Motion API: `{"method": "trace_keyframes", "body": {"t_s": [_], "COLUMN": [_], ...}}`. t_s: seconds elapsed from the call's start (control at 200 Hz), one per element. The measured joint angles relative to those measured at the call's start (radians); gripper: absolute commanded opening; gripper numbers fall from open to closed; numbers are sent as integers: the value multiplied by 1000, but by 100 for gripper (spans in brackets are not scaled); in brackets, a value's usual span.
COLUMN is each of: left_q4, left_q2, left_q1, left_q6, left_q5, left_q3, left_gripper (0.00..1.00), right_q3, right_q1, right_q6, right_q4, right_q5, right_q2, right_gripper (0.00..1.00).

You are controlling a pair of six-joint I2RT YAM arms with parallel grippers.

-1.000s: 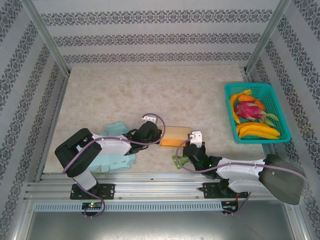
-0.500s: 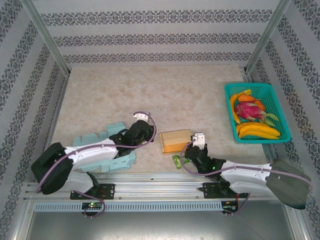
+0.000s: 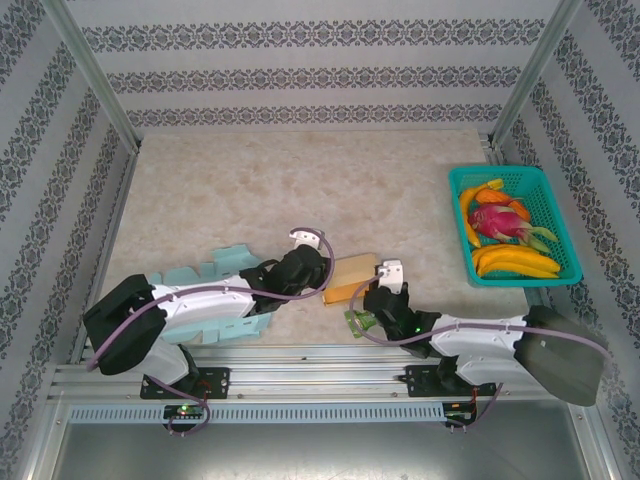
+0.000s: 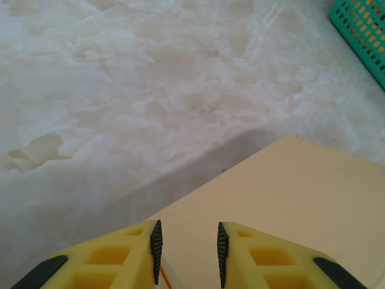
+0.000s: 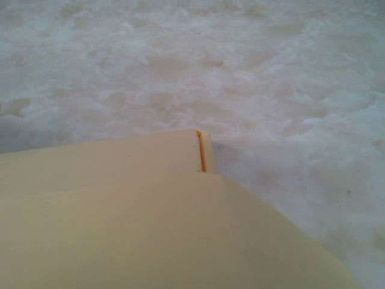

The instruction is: Fold the paper box

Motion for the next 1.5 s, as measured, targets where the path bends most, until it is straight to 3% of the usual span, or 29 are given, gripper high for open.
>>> {"method": "trace_keyframes", "body": {"t_s": [0.15,0.295,0.355,0.51,0.644,1.039,1.244,1.354,1.499], "left_q4": [-6,-14,-18,-29,-29,-10,1,13,40], "left_q2": [0,0,1,22,36,83,95,97,107], "left_q1": [44,73,80,98,100,104,104,104,104], "left_q6": [8,20,27,34,34,30,29,29,29], "left_q5": [-20,-51,-59,-63,-67,-82,-85,-86,-87], "left_q3": [23,24,24,24,22,-16,-35,-50,-71], "left_gripper": [33,33,33,32,32,32,32,32,32], "right_q3": [109,183,211,284,274,187,154,196,316], "right_q1": [-8,-40,-47,-53,-53,-53,-58,-87,-150], "right_q6": [-25,-29,-28,-47,-55,-74,-116,-171,-243], "right_q4": [87,278,325,387,406,256,111,17,-63], "right_q5": [11,0,-5,-17,-34,-110,-159,-231,-359], "right_q2": [167,363,436,540,527,329,135,71,99], "right_gripper": [0,0,13,19,37,46,54,59,62]}}
